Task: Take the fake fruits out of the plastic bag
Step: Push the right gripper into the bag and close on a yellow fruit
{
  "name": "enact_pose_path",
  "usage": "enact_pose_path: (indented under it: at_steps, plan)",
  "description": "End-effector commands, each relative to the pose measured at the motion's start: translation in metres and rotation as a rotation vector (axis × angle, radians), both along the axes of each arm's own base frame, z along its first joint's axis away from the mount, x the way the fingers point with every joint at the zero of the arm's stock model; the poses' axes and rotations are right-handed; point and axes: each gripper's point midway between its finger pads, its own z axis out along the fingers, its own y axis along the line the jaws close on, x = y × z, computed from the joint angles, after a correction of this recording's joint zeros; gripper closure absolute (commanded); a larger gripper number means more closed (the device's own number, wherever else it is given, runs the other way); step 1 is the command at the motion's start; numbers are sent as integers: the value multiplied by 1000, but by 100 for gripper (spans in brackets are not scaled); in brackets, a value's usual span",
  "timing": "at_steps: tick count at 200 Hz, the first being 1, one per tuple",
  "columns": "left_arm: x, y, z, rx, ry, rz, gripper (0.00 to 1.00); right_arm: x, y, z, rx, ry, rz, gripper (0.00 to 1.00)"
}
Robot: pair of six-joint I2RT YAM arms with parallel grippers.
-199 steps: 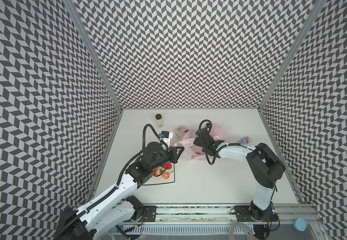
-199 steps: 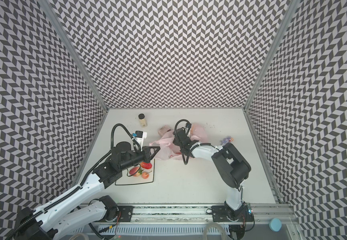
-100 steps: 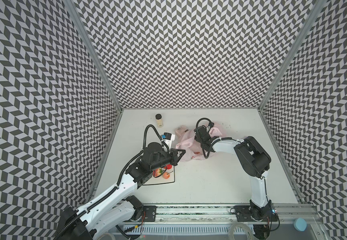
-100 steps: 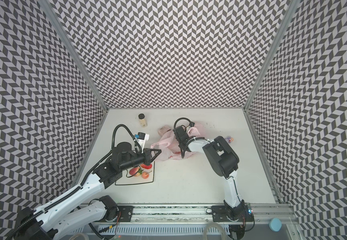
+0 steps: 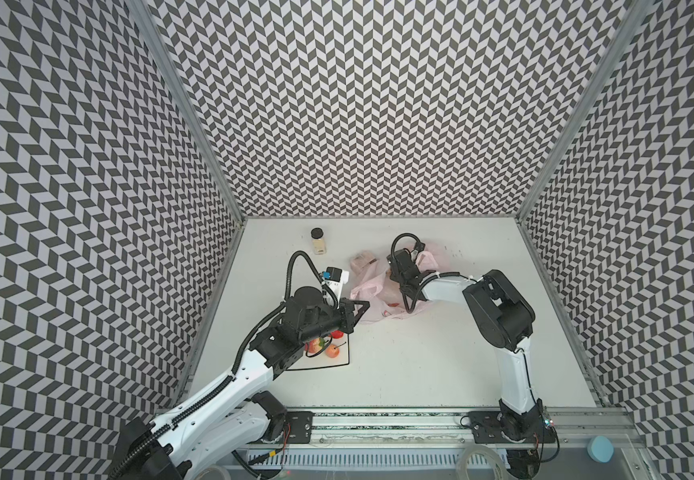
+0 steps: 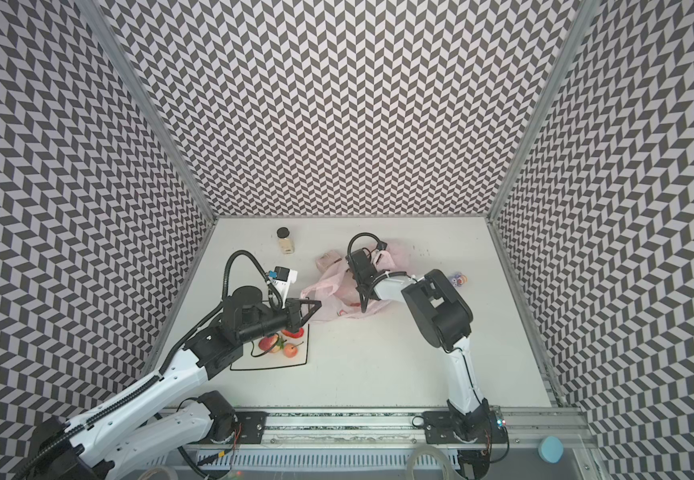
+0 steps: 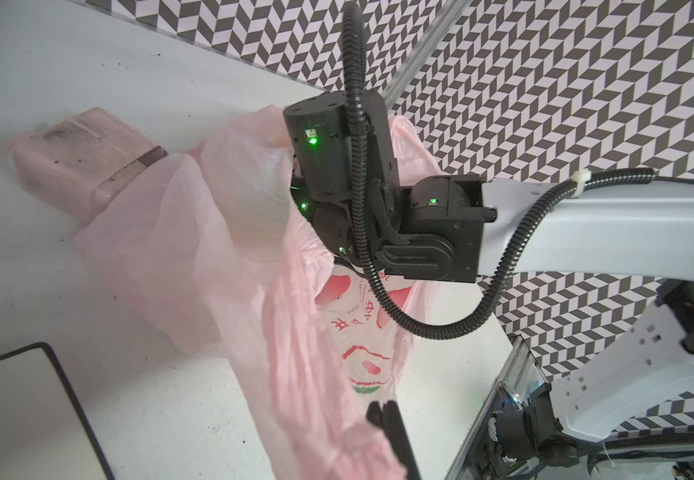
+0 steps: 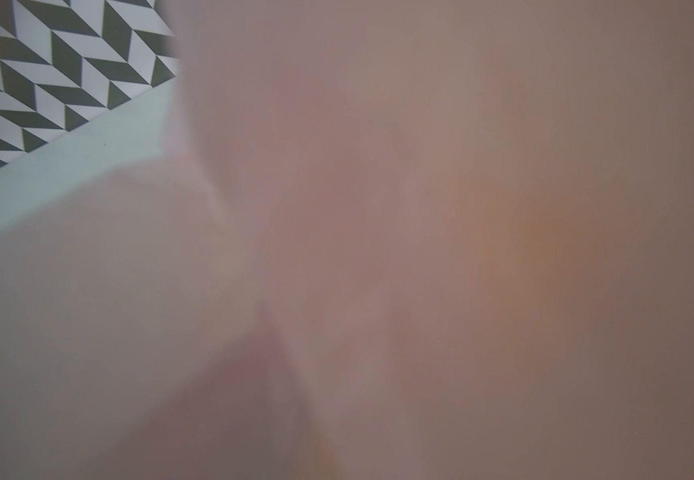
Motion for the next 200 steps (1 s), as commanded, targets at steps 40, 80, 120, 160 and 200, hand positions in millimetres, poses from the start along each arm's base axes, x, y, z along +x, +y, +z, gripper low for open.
enact_pose_path:
  at_steps: [40,80,120,160,200]
  plan:
    - [10,13,-1,-35,4,117,100,-26,12,51,105,-50,180,71]
    - [16,14,-1,-41,6,145,100,-61,24,74,133,-57,396,73]
    - [19,13,0,-42,-4,155,100,-97,22,107,133,-115,553,73]
    - [20,11,-2,-39,-4,145,100,-127,20,130,200,-159,636,73]
    - [25,12,3,-40,-23,167,100,-166,43,151,287,-201,880,73]
